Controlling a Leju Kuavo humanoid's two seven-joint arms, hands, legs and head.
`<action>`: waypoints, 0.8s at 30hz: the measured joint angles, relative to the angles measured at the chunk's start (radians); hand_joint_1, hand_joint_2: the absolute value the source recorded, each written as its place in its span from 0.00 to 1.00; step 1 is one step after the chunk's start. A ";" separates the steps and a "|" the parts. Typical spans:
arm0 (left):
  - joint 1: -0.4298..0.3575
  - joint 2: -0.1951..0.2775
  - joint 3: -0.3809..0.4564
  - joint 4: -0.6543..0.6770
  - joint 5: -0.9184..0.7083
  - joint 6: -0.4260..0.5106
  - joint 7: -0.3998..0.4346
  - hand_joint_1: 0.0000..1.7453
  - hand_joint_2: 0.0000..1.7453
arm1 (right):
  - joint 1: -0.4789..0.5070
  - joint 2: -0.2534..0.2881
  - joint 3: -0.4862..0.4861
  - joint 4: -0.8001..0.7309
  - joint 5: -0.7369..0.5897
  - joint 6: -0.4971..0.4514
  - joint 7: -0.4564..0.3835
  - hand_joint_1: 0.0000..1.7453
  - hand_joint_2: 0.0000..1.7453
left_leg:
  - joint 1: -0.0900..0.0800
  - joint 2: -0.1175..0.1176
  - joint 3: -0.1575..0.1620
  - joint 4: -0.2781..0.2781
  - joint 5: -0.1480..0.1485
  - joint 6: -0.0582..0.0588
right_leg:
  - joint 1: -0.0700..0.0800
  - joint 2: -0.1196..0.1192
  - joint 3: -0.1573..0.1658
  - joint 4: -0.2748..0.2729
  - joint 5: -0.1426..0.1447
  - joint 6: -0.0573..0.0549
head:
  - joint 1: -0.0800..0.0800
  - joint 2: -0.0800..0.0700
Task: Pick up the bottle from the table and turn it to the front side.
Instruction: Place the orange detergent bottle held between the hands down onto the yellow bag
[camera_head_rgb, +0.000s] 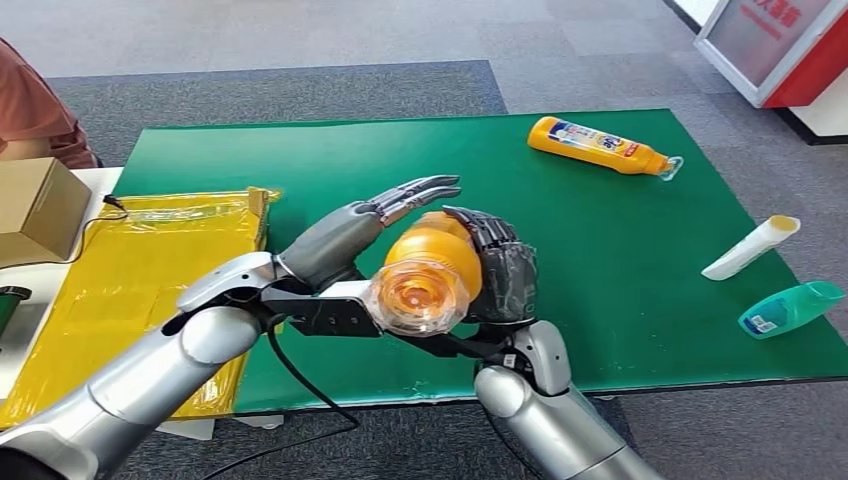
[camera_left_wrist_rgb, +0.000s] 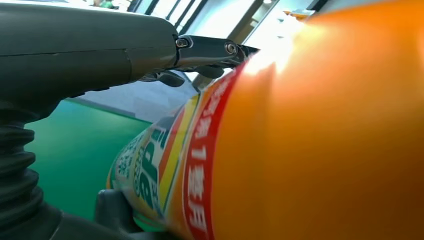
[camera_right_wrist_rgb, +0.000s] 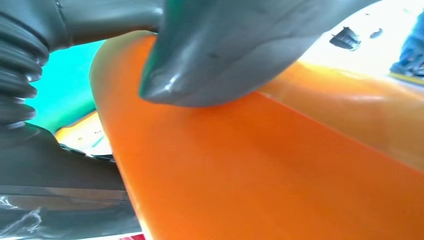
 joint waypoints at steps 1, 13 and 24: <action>0.005 0.000 -0.003 -0.005 -0.014 0.005 0.000 1.00 1.00 | 0.000 0.000 -0.003 -0.002 0.003 0.001 0.001 1.00 1.00 | 0.000 0.000 0.000 0.000 0.000 0.000 | 0.000 0.000 0.000 0.000 0.000 0.000 | 0.000 0.000; 0.032 0.000 -0.005 -0.031 -0.026 0.019 -0.010 1.00 1.00 | 0.025 0.000 -0.008 -0.023 0.022 0.013 0.004 1.00 1.00 | 0.000 0.000 0.000 0.000 0.000 0.000 | 0.000 0.000 0.000 0.000 0.000 0.000 | 0.000 0.000; 0.078 -0.003 0.036 -0.047 0.021 0.024 -0.022 1.00 1.00 | 0.033 0.000 -0.006 -0.028 0.060 0.044 0.045 0.00 1.00 | 0.000 0.000 0.000 0.000 0.000 0.000 | 0.000 0.000 0.000 0.000 0.000 0.000 | 0.000 0.000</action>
